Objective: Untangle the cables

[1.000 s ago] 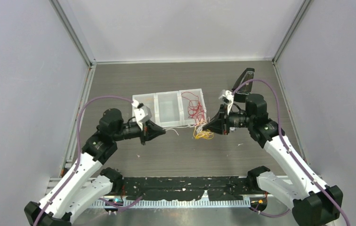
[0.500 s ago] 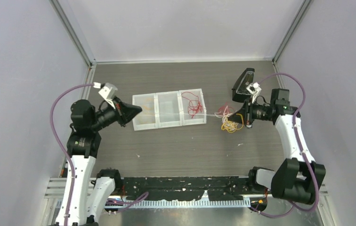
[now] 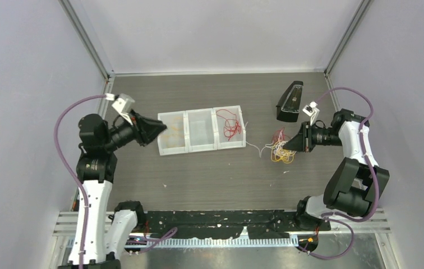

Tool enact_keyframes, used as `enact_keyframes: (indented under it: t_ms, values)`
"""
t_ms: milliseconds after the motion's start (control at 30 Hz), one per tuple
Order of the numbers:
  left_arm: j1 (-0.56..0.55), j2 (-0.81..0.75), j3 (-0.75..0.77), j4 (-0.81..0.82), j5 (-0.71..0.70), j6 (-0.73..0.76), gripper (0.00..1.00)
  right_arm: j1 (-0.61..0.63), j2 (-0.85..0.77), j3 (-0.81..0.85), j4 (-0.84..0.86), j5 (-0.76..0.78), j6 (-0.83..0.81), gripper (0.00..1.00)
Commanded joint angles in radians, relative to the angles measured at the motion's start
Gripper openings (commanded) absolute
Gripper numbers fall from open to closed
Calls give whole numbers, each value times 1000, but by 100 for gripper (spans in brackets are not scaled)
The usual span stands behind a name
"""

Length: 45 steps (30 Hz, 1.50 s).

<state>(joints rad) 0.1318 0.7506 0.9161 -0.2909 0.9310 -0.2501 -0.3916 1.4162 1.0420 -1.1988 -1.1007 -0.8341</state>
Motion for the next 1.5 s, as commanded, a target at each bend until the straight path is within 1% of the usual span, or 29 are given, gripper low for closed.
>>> enact_keyframes:
  t_ms: [0, 33, 67, 133, 167, 233, 267, 300, 333, 367, 400, 433, 467, 500, 533, 567, 600, 633, 667, 767, 1000, 1233, 1400, 1467]
  values:
    - [-246, -13, 9, -64, -8, 160, 47, 63, -69, 83, -264, -156, -277, 6]
    - [-306, -13, -9, -48, -39, 173, 54, 103, -77, 104, -335, -181, -327, 5]
    - [-359, -8, -24, -25, -53, 179, 58, 139, -85, 112, -357, -193, -328, 6]
    - [-471, 28, -38, 12, -79, 183, 63, 186, -114, 126, -347, -237, -302, 6]
    - [-545, 52, -36, 20, -92, 196, 65, 202, -137, 134, -332, -261, -252, 6]
    - [-652, 96, -38, 36, -133, 239, 83, 251, -169, 149, -282, -294, -171, 6]
    - [-694, 115, -47, 69, -152, 245, 89, 285, -189, 154, -249, -301, -148, 6]
    - [-726, 131, -58, 108, -162, 245, 91, 301, -203, 161, -230, -308, -89, 6]
    - [-749, 152, -73, 182, -168, 245, 92, 332, -220, 163, -181, -311, -55, 6]
    - [-771, 175, -82, 233, -167, 241, 93, 344, -230, 163, -151, -315, 23, 6]
    - [-794, 198, -81, 266, -168, 244, 92, 364, -255, 159, -71, -314, 70, 6]
    - [-820, 224, -77, 298, -166, 245, 91, 374, -269, 143, -15, -301, 211, 6]
    - [-841, 246, -74, 338, -170, 245, 88, 387, -307, 129, 139, -286, 297, 6]
    - [-862, 263, -78, 377, -186, 247, 85, 408, -332, 89, 228, -239, 513, 6]
    - [-880, 277, -85, 428, -199, 246, 81, 438, -379, 37, 420, -215, 628, 5]
    - [-896, 285, -94, 472, -207, 273, 79, 452, -404, 12, 507, -181, 831, 5]
    - [-909, 292, -101, 515, -220, 284, 77, 476, -442, -32, 659, -172, 911, 6]
    - [-922, 298, -103, 544, -224, 298, 75, 488, -458, -50, 726, -157, 1044, 5]
    - [-938, 305, -104, 562, -221, 311, 73, 506, -481, -76, 820, -144, 1133, 6]
    - [-972, 311, -107, 582, -230, 361, 69, 532, -498, -99, 943, -134, 1218, 5]
    - [-991, 355, -105, 616, -245, 372, 58, 593, -511, -122, 982, -115, 1248, 6]
    - [-995, 372, -102, 620, -303, 403, 55, 649, -523, -128, 982, -101, 1245, 5]
    - [-1011, 389, -107, 598, -278, 425, 45, 672, -524, -129, 995, -88, 1259, 5]
    - [-1027, 388, -114, 593, -278, 450, 43, 681, -526, -131, 1015, -81, 1272, 5]
